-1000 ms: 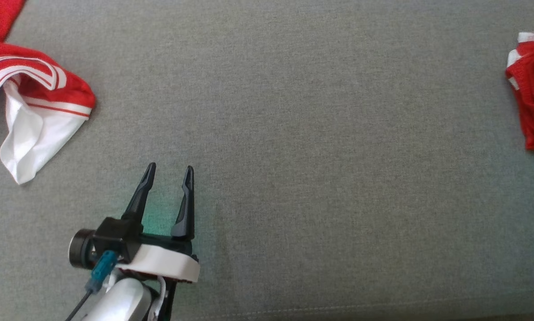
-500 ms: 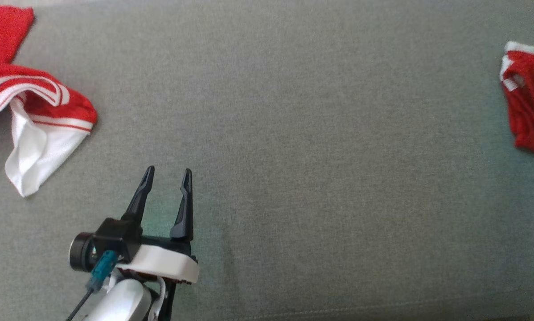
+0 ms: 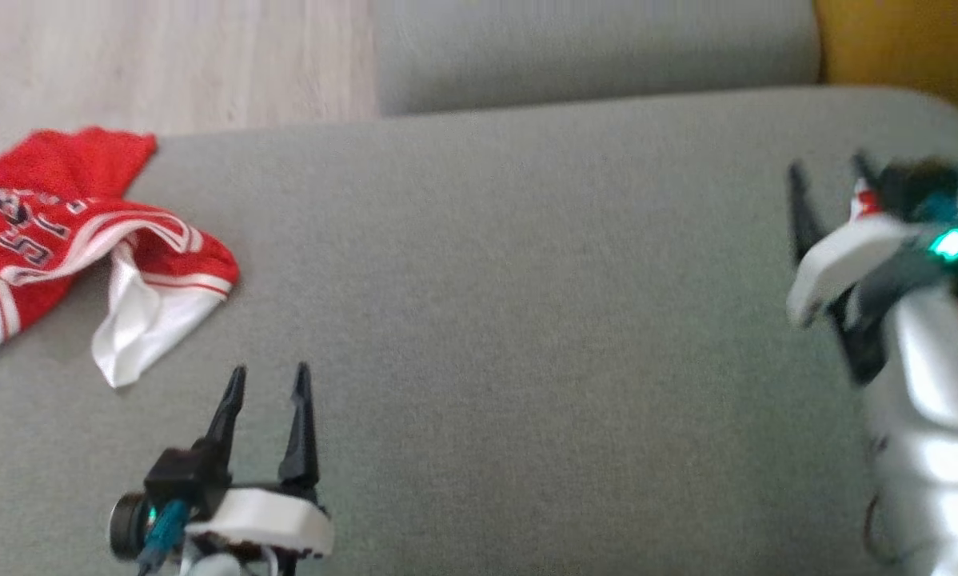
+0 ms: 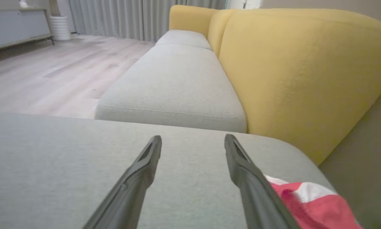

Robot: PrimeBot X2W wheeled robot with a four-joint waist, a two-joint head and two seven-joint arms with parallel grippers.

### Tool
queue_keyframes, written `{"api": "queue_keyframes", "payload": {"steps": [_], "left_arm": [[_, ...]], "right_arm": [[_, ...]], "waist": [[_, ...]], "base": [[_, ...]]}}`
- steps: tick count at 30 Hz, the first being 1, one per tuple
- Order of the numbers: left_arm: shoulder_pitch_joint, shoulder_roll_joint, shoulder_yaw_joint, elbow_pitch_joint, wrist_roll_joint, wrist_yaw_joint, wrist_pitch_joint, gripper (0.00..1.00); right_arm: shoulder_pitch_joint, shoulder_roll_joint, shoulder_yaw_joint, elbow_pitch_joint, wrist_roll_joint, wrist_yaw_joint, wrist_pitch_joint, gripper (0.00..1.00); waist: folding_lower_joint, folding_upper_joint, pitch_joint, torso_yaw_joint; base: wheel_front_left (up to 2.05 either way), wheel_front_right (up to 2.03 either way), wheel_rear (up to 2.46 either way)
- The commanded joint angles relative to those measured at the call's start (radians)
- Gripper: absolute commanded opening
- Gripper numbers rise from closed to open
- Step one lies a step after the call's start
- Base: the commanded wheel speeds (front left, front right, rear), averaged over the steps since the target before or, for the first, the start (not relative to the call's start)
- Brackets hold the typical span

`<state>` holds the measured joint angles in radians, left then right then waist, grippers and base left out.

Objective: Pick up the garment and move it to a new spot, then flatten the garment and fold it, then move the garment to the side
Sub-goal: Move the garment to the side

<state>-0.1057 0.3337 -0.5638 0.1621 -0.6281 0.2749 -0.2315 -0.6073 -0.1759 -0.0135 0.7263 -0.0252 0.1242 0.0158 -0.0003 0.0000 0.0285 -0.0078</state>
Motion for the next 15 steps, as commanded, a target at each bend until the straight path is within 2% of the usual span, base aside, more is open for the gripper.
{"api": "queue_keyframes", "payload": {"steps": [1,8,15], "left_arm": [[-0.016,0.016,0.057,-0.019,-0.006,0.009,-0.015,1.0],[0.066,0.02,0.1,-0.008,-0.024,0.011,-0.025,1.0],[0.115,0.033,0.085,0.01,-0.023,-0.001,-0.02,1.0]], "right_arm": [[0.014,0.024,0.026,-0.068,0.022,0.007,-0.016,1.0],[0.26,0.102,0.046,-0.253,0.063,0.007,-0.029,1.0],[0.505,0.125,0.042,-0.424,0.061,0.007,-0.061,1.0]], "waist": [[0.0003,0.0,-0.061,0.03],[0.0003,0.0,-0.115,0.062],[0.0003,0.0,-0.143,0.095]], "base": [[0.0,0.0,0.0],[0.0,0.0,0.0],[0.0,0.0,0.0]]}}
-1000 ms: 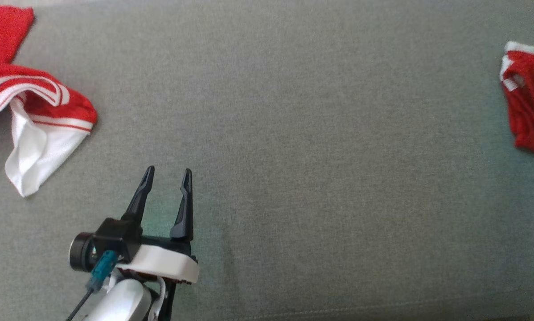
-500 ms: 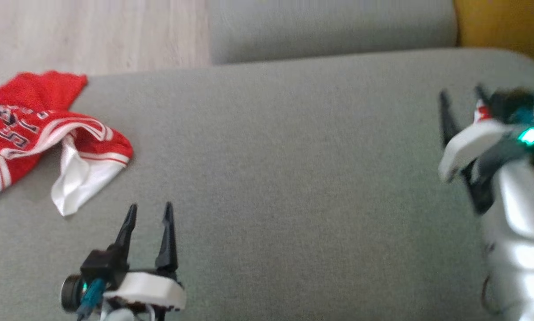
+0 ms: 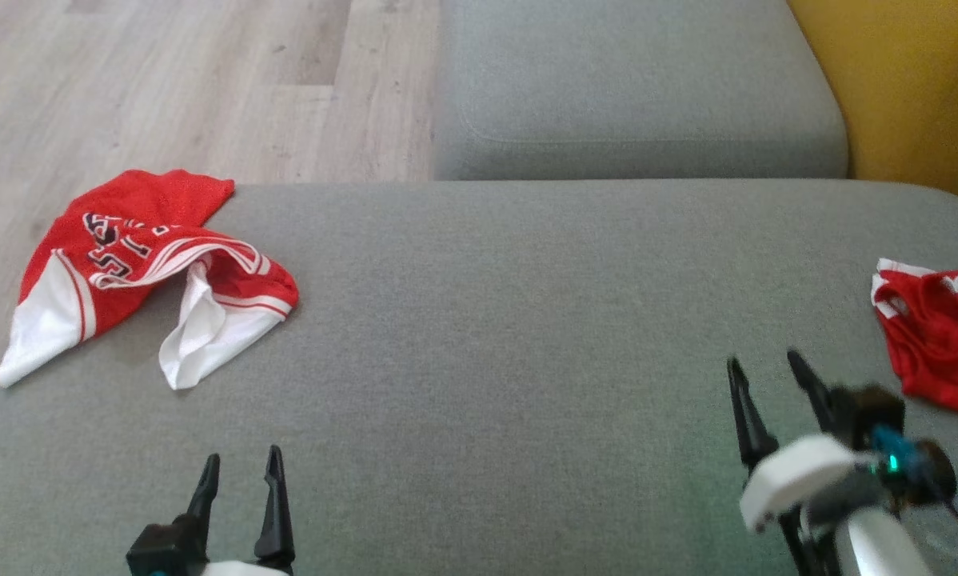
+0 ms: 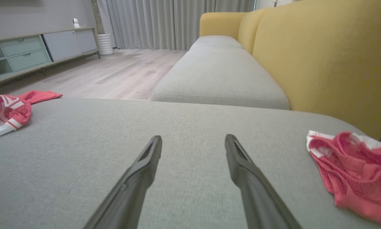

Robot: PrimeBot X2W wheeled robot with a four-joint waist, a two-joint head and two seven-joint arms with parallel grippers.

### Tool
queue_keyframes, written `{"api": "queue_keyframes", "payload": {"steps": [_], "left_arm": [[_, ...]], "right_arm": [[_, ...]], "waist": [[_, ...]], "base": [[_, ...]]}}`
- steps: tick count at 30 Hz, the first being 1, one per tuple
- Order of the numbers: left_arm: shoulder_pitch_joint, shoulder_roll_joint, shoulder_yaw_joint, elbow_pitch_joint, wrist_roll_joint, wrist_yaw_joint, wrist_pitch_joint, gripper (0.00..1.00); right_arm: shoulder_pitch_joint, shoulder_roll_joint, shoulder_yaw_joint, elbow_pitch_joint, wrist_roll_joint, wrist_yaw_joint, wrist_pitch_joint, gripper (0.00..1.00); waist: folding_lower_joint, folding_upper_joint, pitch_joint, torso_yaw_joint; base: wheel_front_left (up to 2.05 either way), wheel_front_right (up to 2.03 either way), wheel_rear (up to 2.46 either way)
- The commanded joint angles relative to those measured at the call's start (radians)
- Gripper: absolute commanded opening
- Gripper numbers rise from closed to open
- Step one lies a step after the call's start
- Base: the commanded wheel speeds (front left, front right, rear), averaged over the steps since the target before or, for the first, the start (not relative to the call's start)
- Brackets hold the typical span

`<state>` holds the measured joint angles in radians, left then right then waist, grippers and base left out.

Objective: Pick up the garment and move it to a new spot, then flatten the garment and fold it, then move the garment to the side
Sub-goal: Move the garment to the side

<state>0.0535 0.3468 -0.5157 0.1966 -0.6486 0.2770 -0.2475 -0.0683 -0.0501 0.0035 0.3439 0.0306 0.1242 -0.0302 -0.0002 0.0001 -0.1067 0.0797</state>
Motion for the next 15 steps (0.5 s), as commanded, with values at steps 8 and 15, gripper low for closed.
{"api": "queue_keyframes", "payload": {"steps": [8,15], "left_arm": [[-0.035,0.022,0.027,-0.025,-0.011,-0.007,0.011,1.0],[-0.038,0.026,0.027,-0.028,-0.024,-0.011,0.025,1.0]], "right_arm": [[0.141,0.0,0.016,-0.173,0.074,0.007,-0.047,1.0],[0.192,0.0,0.032,-0.238,0.103,0.007,-0.036,1.0]], "waist": [[0.0002,-0.0001,-0.03,0.019],[0.0002,-0.0001,-0.039,-0.005]], "base": [[0.0,0.0,0.0],[0.0,0.0,0.0]]}}
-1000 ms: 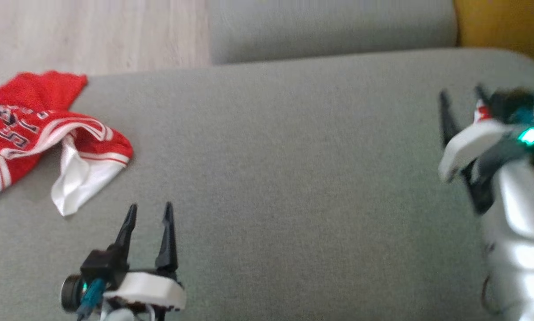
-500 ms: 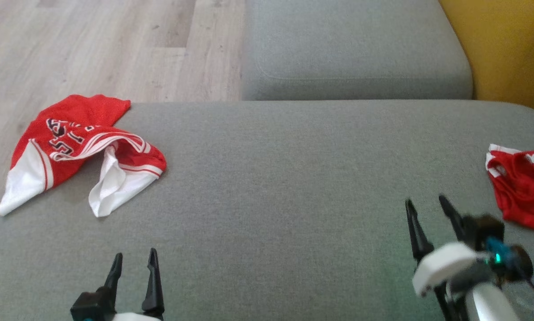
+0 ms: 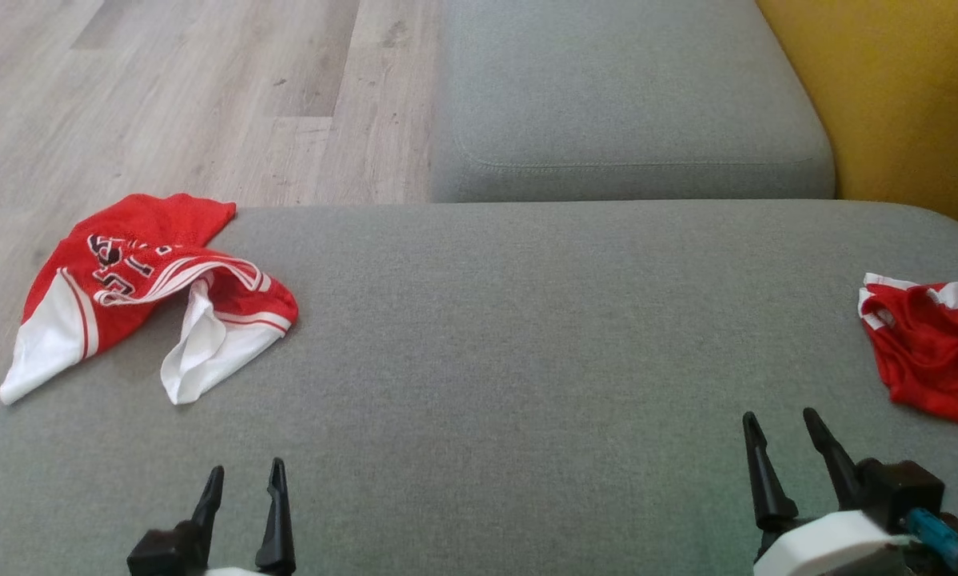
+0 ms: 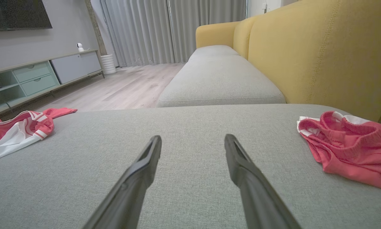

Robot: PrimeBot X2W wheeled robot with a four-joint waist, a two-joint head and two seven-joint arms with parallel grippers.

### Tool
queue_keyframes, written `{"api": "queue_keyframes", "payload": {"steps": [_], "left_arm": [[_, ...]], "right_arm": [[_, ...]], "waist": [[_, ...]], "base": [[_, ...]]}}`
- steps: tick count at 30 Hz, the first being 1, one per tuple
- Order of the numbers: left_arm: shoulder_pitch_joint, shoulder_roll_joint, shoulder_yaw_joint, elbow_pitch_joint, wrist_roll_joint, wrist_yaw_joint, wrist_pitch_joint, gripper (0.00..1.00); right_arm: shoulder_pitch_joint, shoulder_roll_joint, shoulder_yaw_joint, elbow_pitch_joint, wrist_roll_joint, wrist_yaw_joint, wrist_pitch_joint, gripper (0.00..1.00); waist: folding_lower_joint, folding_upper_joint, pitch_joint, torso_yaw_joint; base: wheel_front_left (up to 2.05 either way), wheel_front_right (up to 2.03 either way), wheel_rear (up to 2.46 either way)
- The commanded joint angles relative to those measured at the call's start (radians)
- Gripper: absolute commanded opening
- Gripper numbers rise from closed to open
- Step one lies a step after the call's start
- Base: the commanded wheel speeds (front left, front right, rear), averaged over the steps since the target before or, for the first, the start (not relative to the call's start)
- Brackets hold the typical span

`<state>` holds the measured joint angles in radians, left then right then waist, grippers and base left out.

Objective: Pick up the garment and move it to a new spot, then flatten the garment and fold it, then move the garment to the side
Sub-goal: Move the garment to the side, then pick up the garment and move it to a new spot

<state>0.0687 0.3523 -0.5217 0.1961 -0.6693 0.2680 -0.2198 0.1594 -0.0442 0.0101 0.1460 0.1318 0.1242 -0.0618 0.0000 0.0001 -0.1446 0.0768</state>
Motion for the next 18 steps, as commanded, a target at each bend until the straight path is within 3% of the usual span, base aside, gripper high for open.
{"api": "queue_keyframes", "payload": {"steps": [1,13,18], "left_arm": [[-0.057,0.021,0.033,-0.025,-0.004,-0.002,-0.002,1.0],[-0.068,0.019,0.022,0.001,-0.011,-0.011,0.005,1.0],[-0.076,0.023,0.012,0.001,-0.005,-0.014,0.01,1.0]], "right_arm": [[-0.035,-0.006,0.027,-0.043,0.003,0.007,-0.003,1.0],[-0.028,-0.006,0.024,-0.05,0.005,0.007,0.008,1.0],[-0.02,-0.006,0.015,-0.051,0.004,0.007,0.01,1.0]], "waist": [[0.0,-0.0001,-0.002,-0.004],[0.0,-0.0001,-0.01,-0.003],[0.0,-0.0001,-0.015,0.031]], "base": [[0.0,0.0,0.0],[0.0,0.0,0.0],[0.0,0.0,0.0]]}}
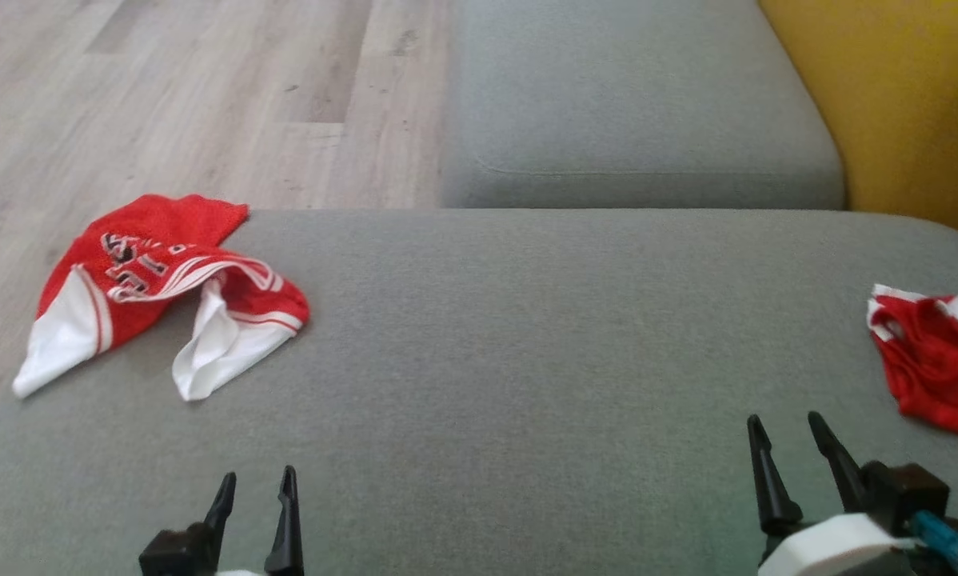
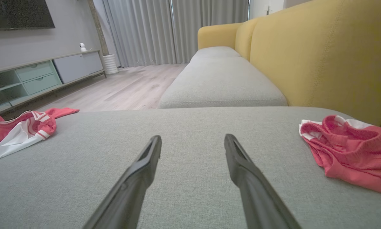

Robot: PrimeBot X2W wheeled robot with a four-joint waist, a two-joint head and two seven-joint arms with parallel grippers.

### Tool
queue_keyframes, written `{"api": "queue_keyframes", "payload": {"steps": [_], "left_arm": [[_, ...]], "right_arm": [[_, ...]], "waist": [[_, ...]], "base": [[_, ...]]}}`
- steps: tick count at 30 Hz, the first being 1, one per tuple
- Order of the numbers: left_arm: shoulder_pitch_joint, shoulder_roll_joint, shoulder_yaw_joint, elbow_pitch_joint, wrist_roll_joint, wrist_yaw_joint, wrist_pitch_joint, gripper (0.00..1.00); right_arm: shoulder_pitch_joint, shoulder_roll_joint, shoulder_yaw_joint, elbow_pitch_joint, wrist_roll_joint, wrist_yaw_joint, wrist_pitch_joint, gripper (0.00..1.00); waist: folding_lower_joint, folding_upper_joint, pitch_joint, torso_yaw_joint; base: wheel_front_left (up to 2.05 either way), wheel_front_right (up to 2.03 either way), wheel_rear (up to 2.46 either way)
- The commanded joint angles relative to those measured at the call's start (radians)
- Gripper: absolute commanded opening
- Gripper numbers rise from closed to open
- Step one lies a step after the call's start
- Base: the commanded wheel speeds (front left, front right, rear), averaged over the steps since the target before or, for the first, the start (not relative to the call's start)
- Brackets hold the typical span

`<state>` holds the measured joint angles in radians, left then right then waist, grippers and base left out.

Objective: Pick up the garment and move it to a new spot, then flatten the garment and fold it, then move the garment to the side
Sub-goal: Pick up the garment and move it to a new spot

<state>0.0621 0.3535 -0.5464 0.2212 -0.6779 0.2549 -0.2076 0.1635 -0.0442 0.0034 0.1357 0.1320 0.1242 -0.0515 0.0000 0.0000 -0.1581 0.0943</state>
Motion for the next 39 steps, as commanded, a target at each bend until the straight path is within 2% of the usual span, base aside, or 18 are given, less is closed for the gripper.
{"api": "queue_keyframes", "payload": {"steps": [1,6,10,14,22,32,36,39], "left_arm": [[-0.074,0.023,0.033,-0.026,0.008,-0.002,0.001,1.0],[-0.096,0.04,0.027,-0.046,0.023,0.004,0.016,1.0],[-0.108,0.064,0.033,-0.074,0.03,0.012,0.029,1.0],[-0.09,0.083,0.08,-0.112,0.019,0.042,0.006,1.0],[-0.011,0.089,0.169,-0.18,0.001,0.091,-0.037,1.0],[0.028,0.096,0.22,-0.23,-0.009,0.091,-0.047,1.0],[-0.031,0.146,0.229,-0.256,0.001,0.075,-0.009,1.0],[-0.145,0.201,0.227,-0.28,0.023,0.046,0.05,1.0]], "right_arm": [[-0.021,-0.006,0.019,-0.041,0.005,0.007,-0.001,1.0],[-0.017,-0.006,0.027,-0.035,0.022,0.007,-0.014,1.0],[-0.034,-0.006,0.053,-0.023,0.044,0.007,-0.033,1.0],[-0.107,-0.006,0.118,-0.016,0.042,0.007,-0.035,1.0],[-0.221,-0.006,0.213,0.04,0.045,0.007,-0.041,1.0],[-0.246,-0.006,0.216,0.082,0.038,0.007,-0.052,1.0],[-0.238,-0.006,0.176,0.074,0.018,0.007,-0.049,1.0],[-0.224,-0.006,0.141,0.051,0.001,0.007,-0.038,1.0]], "waist": [[0.0,0.0,-0.001,0.031],[0.0,0.0,0.001,0.156],[0.0,0.0,0.007,0.286],[0.0,0.0,0.057,0.339],[0.0,0.0,0.103,0.378],[0.0,0.0,0.113,0.384],[0.0,0.0,0.117,0.389],[0.0,0.0,0.123,0.394]], "base": [[0.0,0.0,0.0],[0.0,0.0,0.0],[0.0,0.0,0.0],[0.0,0.0,0.0],[0.0,0.0,0.0],[0.0,0.0,0.0],[0.0,0.0,0.0],[0.0,0.0,0.0]]}}
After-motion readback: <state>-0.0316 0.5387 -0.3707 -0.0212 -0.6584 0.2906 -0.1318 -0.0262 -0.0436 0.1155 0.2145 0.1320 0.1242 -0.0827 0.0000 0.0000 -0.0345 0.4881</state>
